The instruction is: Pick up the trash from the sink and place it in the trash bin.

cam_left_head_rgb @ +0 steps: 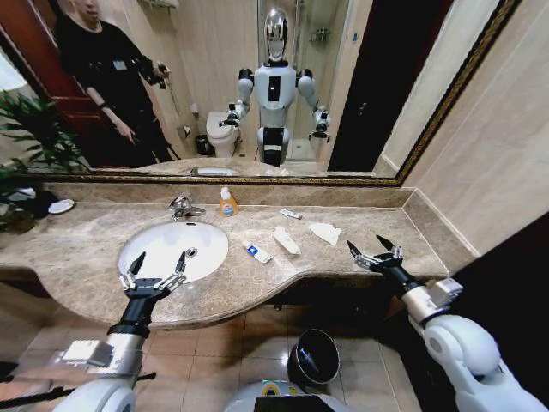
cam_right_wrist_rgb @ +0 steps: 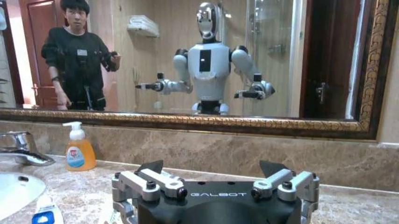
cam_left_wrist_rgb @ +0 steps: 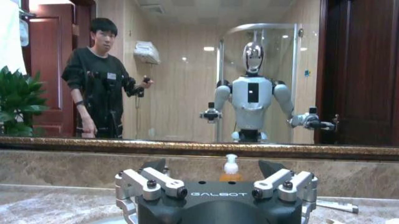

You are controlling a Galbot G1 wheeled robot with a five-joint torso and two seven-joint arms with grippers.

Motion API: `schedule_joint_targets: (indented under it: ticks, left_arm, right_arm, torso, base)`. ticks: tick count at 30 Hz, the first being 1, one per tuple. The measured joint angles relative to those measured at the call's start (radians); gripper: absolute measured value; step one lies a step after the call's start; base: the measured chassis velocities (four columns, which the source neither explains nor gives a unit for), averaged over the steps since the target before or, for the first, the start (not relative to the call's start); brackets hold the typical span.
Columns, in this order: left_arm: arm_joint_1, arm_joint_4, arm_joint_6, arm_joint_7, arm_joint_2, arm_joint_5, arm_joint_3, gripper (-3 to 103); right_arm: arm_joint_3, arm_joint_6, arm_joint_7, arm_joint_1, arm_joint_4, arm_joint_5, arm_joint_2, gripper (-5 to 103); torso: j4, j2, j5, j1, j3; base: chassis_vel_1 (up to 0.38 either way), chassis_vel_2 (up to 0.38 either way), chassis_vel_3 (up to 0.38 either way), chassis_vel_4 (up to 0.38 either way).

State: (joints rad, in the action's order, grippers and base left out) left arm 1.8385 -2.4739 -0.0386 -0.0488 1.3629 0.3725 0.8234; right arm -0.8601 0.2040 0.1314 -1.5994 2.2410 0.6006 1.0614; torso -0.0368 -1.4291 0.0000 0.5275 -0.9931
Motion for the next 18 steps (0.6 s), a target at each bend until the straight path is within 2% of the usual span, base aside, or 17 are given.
schedule_joint_targets:
  ticks: [8, 18]
  left_arm:
    - [0.0, 0.0, 0.0, 0.0, 0.0, 0.0, 0.0, 100]
    - [0.0, 0.0, 0.0, 0.0, 0.0, 0.0, 0.0, 100]
  right_arm:
    - [-0.003, 0.004, 0.003, 0.001, 0.001, 0.01, -0.01, 100]
    - [0.014, 0.011, 0.015, 0.001, 0.002, 0.011, 0.022, 100]
  torso:
    - [0.0, 0.0, 0.0, 0.0, 0.0]
    - [0.0, 0.0, 0.0, 0.0, 0.0]
  base:
    - [0.0, 0.0, 0.0, 0.0]
    - [0.0, 0.0, 0.0, 0.0]
